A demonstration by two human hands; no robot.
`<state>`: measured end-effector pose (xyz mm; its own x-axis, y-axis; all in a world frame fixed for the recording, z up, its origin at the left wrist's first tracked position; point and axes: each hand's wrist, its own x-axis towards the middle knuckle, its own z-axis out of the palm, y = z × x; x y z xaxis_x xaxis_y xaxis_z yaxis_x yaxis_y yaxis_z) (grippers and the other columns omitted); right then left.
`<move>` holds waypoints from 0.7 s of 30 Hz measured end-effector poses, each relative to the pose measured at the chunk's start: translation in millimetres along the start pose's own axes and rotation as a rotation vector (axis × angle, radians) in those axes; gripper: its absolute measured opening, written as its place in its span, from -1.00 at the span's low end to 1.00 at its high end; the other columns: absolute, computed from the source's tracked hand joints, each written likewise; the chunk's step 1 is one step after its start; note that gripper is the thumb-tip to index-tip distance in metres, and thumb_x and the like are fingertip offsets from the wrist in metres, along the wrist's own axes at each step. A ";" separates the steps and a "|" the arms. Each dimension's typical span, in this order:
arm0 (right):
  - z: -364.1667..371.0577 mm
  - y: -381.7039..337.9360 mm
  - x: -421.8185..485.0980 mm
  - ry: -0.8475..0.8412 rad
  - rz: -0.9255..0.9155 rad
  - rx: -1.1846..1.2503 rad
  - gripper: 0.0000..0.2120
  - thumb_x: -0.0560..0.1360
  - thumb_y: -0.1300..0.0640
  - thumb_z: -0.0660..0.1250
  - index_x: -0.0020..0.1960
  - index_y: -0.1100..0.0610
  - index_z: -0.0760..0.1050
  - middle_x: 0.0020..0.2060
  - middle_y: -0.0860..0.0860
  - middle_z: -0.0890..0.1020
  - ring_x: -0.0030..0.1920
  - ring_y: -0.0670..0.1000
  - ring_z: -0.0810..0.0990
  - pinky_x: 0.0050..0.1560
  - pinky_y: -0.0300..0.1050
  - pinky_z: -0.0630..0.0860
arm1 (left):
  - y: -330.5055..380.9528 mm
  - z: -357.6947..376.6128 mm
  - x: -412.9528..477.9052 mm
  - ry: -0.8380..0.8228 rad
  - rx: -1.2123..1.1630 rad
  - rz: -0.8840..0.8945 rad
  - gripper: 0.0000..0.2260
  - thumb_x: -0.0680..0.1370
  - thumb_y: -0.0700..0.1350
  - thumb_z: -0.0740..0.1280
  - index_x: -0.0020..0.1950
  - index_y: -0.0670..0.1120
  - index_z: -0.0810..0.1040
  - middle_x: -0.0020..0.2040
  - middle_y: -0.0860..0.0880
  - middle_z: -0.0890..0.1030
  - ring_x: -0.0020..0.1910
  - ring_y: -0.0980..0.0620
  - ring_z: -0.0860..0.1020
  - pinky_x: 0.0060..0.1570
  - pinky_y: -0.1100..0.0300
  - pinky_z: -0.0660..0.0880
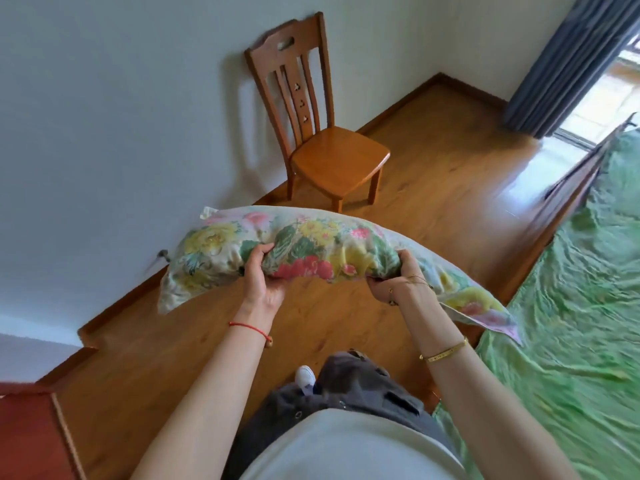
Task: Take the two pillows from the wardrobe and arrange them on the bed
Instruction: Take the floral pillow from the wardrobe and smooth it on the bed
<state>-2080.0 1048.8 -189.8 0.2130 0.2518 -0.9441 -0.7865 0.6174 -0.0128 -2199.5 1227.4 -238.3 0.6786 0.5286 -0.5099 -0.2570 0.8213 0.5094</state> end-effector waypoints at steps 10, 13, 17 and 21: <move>63.3 -68.1 25.5 0.023 -0.082 0.361 -0.66 0.43 0.04 0.47 0.18 0.10 0.63 0.10 -0.01 0.69 0.11 0.01 0.68 -0.16 -0.03 0.59 | -7.8 97.2 132.8 -0.152 0.263 -0.233 -0.64 0.56 -0.17 0.29 0.36 -0.13 0.47 0.29 -0.22 0.54 0.32 -0.21 0.51 0.31 -0.16 0.48; 84.4 -105.5 36.5 0.014 -0.103 0.434 -0.65 0.44 0.04 0.46 0.21 0.08 0.62 0.13 -0.01 0.68 0.14 0.01 0.66 -0.05 -0.04 0.60 | -26.2 136.7 175.0 -0.179 0.304 -0.292 -0.66 0.54 -0.16 0.32 0.32 -0.12 0.49 0.32 -0.23 0.52 0.34 -0.22 0.49 0.37 -0.20 0.43; 117.2 -174.4 53.6 0.027 -0.121 0.511 -0.64 0.42 0.03 0.48 0.19 0.08 0.63 0.11 -0.01 0.69 0.12 0.00 0.67 0.10 -0.07 0.61 | -61.2 207.2 235.2 -0.215 0.331 -0.355 -0.76 0.55 -0.17 0.31 0.20 -0.12 0.55 0.24 -0.22 0.56 0.29 -0.21 0.53 0.27 -0.15 0.51; 154.4 -253.6 63.6 0.032 -0.153 0.534 -0.65 0.43 0.00 0.46 0.18 0.08 0.64 0.10 -0.02 0.69 0.11 0.00 0.67 -0.01 -0.09 0.62 | -97.6 280.8 286.8 -0.279 0.338 -0.365 -0.75 0.54 -0.16 0.32 0.22 -0.07 0.53 0.24 -0.20 0.57 0.28 -0.20 0.53 0.20 -0.12 0.56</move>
<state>-1777.5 1023.3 -195.8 0.2775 0.1116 -0.9542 -0.3435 0.9391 0.0100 -1786.5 1238.6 -239.6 0.8497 0.1089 -0.5159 0.2319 0.8015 0.5512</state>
